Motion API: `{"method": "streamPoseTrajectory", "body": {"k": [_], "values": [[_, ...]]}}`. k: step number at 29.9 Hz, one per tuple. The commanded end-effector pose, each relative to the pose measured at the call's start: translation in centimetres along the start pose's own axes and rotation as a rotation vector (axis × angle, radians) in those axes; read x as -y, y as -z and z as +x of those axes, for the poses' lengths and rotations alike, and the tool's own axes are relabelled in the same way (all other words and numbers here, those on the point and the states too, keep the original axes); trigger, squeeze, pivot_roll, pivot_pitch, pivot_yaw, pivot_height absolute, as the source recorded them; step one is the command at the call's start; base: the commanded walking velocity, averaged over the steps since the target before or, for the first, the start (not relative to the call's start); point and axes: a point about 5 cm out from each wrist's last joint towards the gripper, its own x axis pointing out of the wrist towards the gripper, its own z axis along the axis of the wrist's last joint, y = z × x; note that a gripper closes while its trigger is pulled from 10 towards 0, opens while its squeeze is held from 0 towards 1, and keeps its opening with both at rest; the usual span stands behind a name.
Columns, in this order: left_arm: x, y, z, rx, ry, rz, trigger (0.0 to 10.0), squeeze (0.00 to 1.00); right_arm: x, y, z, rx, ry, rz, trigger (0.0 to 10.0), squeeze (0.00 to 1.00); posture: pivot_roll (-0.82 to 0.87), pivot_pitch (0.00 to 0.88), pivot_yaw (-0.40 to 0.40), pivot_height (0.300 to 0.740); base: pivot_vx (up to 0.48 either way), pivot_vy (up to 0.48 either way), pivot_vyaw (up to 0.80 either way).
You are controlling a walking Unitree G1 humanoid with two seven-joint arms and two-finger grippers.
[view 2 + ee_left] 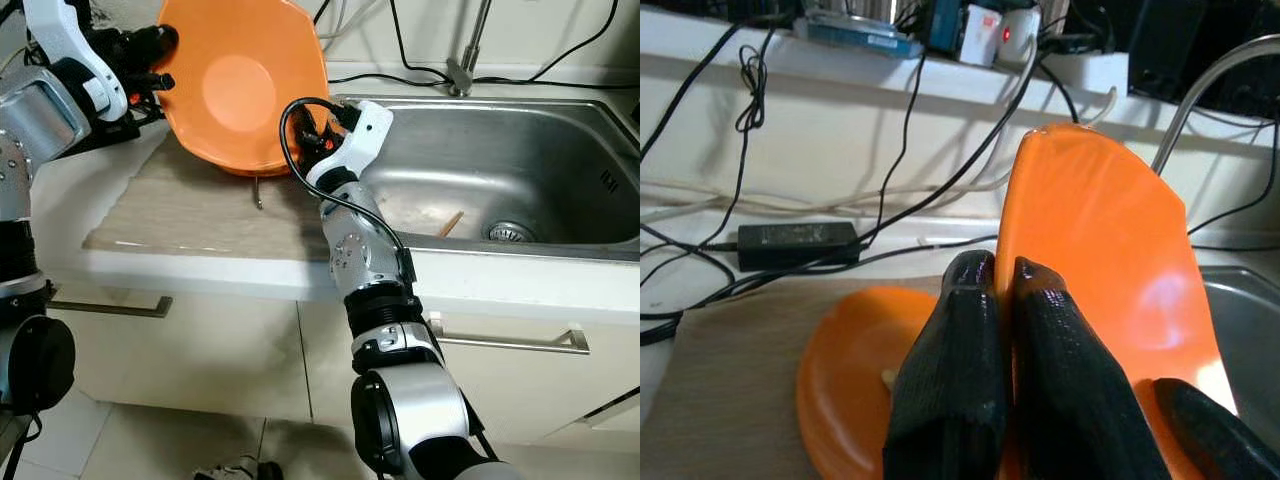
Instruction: Kitchen organization
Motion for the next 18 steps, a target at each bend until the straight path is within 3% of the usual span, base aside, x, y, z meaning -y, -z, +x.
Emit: {"method": "streamPoseTrajectory", "body": {"k": [1, 9, 10, 11, 16, 17, 18], "values": [[0.0, -0.4, 0.1, 0.015, -0.012, 0.05, 0.0, 0.0, -3.6, 3.1, 0.2, -0.096, -0.085, -0.003, 0.0, 0.0, 0.03, 0.0, 0.096, 0.74, 0.0, 0.0, 0.0], [-0.6, 0.2, 0.2, -0.001, -0.038, 0.084, 0.0, 0.0, -3.4, 3.3, 0.1, -0.105, -0.075, -0.003, 0.0, 0.0, 0.03, 0.0, 0.093, 0.74, 0.0, 0.0, 0.0], [-0.7, 0.3, 0.3, -0.008, -0.044, 0.093, 5.6, 0.0, -3.4, 3.4, 0.1, -0.105, -0.076, -0.003, 0.0, 0.0, 0.03, 0.0, 0.092, 0.74, 0.0, 0.0, 0.0], [-0.9, 0.4, 0.3, -0.021, -0.06, 0.114, 10.0, 0.0, -3.4, 3.4, 0.1, -0.106, -0.077, -0.004, 0.0, 0.0, 0.03, 0.0, 0.092, 0.74, 0.0, 0.0, 0.0], [-1.3, 0.3, 0.2, -0.022, -0.085, 0.167, 10.0, 0.0, -3.4, 3.5, 0.1, -0.109, -0.079, -0.008, 0.0, 0.0, 0.03, 0.0, 0.089, 0.74, 0.0, 0.0, 0.0], [-1.5, 0.2, 0.2, -0.017, -0.095, 0.179, 10.0, 1.0, -3.4, 3.5, 0.0, -0.11, -0.08, -0.009, 0.0, 0.0, 0.03, 0.0, 0.089, 0.74, 0.0, 0.0, 0.0], [-1.6, 0.2, 0.2, -0.015, -0.097, 0.19, 10.0, 1.0, -3.4, 3.6, 0.0, -0.111, -0.081, -0.009, 0.0, 0.0, 0.03, 0.0, 0.089, 0.74, 0.0, 0.0, 0.0]]}}
